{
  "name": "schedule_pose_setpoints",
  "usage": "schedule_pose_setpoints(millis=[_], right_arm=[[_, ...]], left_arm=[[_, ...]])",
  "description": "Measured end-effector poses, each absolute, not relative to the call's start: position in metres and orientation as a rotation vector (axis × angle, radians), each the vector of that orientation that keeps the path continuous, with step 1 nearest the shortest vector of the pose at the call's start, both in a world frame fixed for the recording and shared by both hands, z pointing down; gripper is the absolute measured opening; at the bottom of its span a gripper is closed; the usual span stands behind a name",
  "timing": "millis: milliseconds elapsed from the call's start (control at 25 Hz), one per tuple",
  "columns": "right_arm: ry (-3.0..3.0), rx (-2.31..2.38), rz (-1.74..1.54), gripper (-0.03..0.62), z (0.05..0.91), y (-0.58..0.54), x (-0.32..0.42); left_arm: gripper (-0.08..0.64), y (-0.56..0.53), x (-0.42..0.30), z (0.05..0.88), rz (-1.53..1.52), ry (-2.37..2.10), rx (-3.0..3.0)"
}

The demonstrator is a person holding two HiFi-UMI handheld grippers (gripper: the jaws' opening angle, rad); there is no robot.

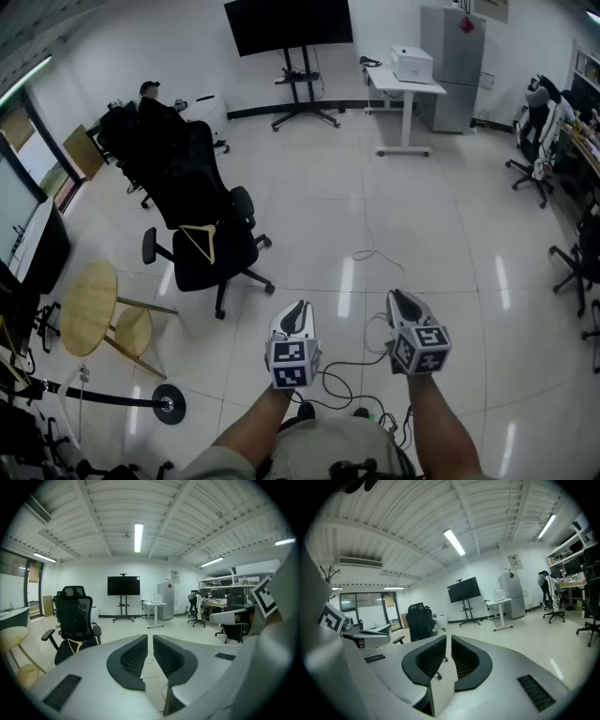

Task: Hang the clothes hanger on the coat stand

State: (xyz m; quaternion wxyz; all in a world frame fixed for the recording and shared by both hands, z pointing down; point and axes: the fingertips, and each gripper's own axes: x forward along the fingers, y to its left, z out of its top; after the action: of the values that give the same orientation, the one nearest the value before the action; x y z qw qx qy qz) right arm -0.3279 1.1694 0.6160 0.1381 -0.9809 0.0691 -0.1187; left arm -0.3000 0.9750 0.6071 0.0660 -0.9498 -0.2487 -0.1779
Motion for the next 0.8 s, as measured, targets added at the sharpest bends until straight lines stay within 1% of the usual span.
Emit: schedule_pose_setpoints(millis=[160, 360, 600, 720, 800], right_arm=[[0.308, -2.841, -0.253, 0.017, 0.611, 1.140, -0.299], [0.386, -2.867, -0.351, 0.017, 0.617, 1.084, -0.261], [0.423, -2.917, -0.408, 0.017, 0.624, 1.013, -0.224], [0.447, -2.924, -0.420, 0.017, 0.624, 0.946, -0.187], [0.446, -2.926, -0.438, 0.017, 0.619, 0.855, -0.151]], left_arm=[[0.063, 0.957, -0.290, 0.610, -0.524, -0.725, -2.903], [0.070, 0.915, -0.257, 0.617, -0.514, -0.681, -2.958], [0.069, 0.837, -0.214, 0.639, -0.540, -0.608, -3.014], [0.071, 0.769, -0.179, 0.643, -0.565, -0.578, -3.042], [0.072, 0.677, -0.148, 0.637, -0.590, -0.574, -3.068]])
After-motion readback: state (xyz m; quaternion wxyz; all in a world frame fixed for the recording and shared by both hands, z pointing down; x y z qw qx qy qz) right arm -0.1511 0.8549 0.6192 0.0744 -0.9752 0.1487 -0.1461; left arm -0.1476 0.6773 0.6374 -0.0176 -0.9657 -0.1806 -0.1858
